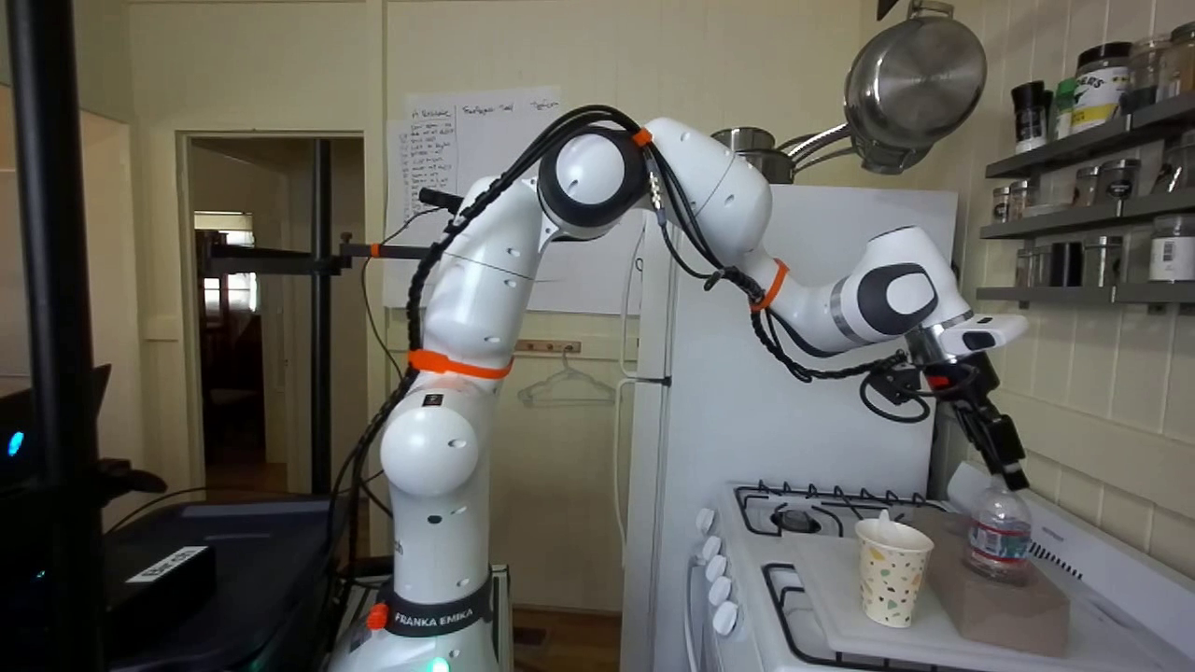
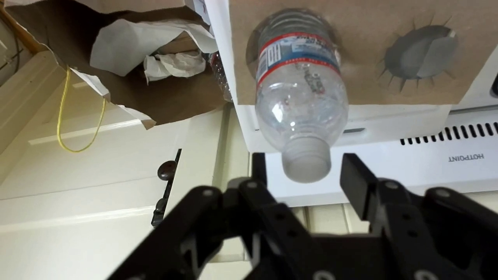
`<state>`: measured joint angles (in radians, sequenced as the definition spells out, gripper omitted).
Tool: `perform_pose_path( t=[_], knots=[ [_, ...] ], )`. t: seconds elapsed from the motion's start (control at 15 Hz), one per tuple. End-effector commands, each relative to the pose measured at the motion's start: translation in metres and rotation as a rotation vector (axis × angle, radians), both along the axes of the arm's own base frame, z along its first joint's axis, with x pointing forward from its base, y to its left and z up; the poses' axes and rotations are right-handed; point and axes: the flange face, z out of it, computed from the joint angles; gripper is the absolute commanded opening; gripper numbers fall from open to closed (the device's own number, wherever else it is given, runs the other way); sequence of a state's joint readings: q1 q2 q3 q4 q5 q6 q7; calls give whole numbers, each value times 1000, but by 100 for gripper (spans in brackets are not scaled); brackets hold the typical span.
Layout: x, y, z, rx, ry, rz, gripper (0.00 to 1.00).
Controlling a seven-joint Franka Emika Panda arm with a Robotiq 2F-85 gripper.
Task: Move the empty bottle to the hole on the left
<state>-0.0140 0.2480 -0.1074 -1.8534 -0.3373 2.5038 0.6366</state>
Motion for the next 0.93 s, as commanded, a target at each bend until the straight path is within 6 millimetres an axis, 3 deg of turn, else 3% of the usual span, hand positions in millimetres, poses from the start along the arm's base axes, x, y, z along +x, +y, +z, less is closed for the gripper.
perform_pose_path(
  t=[0.0,0.13,0.2,0.47,0.53,0.87],
  knots=[
    [6,3,-2,-23,36,-18,84],
    [6,3,-1,-22,50,-21,45],
    [5,4,-1,-24,58,-24,44],
    [4,5,-1,-30,81,-27,12],
    [5,5,-1,-31,79,-29,7],
    [7,6,4,-16,50,-21,8]
  ],
)
